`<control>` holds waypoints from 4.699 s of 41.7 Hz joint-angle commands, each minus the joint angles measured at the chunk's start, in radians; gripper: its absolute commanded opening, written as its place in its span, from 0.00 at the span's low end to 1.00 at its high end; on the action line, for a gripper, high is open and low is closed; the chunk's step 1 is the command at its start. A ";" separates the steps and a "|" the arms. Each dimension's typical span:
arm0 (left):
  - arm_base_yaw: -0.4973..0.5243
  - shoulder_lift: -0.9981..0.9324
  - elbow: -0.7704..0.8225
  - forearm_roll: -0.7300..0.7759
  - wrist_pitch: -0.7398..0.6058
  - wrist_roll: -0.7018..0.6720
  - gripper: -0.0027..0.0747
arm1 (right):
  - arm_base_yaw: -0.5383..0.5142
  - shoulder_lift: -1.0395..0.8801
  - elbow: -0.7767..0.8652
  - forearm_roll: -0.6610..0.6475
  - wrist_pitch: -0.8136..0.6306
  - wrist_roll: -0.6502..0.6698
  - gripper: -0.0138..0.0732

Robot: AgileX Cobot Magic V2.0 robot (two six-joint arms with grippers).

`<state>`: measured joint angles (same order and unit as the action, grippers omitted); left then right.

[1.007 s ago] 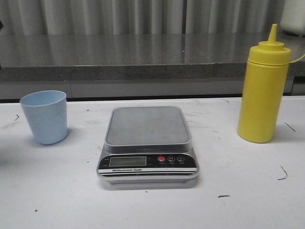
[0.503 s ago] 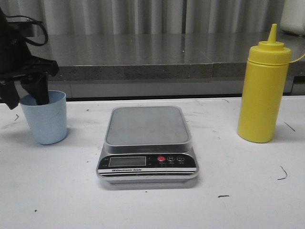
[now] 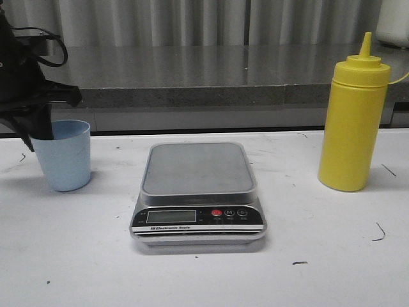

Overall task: Pour seasoning into cup on scale with both arms
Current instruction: 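Lift the blue cup with the left gripper and carry it over the scale, then lower the cup onto the scale, open the left gripper and withdraw, then reach the right gripper to the yellow squeeze bottle and grasp it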

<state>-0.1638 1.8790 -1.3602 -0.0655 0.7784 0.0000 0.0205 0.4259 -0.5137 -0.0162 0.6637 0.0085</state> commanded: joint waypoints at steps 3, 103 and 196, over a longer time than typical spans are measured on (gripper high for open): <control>-0.028 -0.126 -0.029 -0.006 0.007 0.000 0.01 | -0.005 0.015 -0.030 -0.010 -0.069 -0.002 0.70; -0.389 -0.893 0.351 0.066 -0.007 -0.077 0.52 | -0.005 0.015 -0.030 -0.010 -0.069 -0.002 0.70; -0.389 -1.307 0.623 0.066 -0.017 -0.077 0.52 | 0.214 1.127 0.184 0.104 -1.648 0.007 0.85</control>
<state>-0.5461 0.5710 -0.7111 0.0000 0.8316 -0.0702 0.2331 1.4856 -0.3090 0.0874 -0.7407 0.0104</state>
